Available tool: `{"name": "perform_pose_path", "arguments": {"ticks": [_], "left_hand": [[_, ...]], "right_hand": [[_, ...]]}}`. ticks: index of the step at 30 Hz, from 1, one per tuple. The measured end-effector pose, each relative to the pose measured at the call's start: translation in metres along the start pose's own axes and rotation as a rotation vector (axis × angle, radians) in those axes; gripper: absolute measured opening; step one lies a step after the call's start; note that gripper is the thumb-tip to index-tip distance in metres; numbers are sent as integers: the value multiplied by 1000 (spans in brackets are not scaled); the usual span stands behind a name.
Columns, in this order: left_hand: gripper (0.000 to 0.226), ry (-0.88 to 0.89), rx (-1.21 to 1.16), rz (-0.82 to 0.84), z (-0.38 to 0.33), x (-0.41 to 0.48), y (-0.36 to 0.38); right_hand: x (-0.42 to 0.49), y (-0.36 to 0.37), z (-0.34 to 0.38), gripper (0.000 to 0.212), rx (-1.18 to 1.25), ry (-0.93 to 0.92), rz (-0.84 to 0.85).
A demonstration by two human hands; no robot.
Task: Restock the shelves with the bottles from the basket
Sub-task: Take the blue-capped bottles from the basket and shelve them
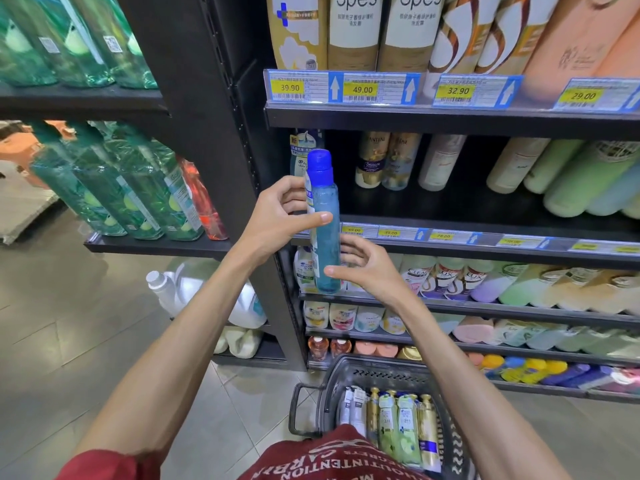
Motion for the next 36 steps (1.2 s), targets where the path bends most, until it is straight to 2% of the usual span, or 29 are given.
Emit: {"name": "perform_pose_path", "arguments": {"ticks": [7,10,16,20,22,25,30,36], "left_hand": [[56,11,52,-117,5,-1,10],[58,9,89,-135,4,-3,12],[61,-3,131,-85,4,-6,4],[51,19,156,-74,1,-10,-4],[46,102,205,-151,0,-15,-9],[37,319,332,-302,-5,-25,-21],[40,574,600,-454,-4,-26,-40],[62,647,826,-489,15,-17,-55]], "right_hand": [[-7,35,17,58,-327,38,-385],[-6,38,21,48,-385,43,-474],[4,35,18,29,-368,-7,-430],[12,35,12,33,-184,26,-359],[17,34,9,45,-39,63,-332],[25,30,9,53,78,91,-351],[40,19,9,49,157,101,-346],[59,10,13,43,203,100,-373]]}}
Point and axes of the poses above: each hand's wrist, its own x-axis towards the middle knuckle, its own y-axis out of the palm, z = x × y, the point moved 2 cm from there along x, towards the middle knuckle, and after that the axes turned 15 degrees about -x, right-handed, at the moved point
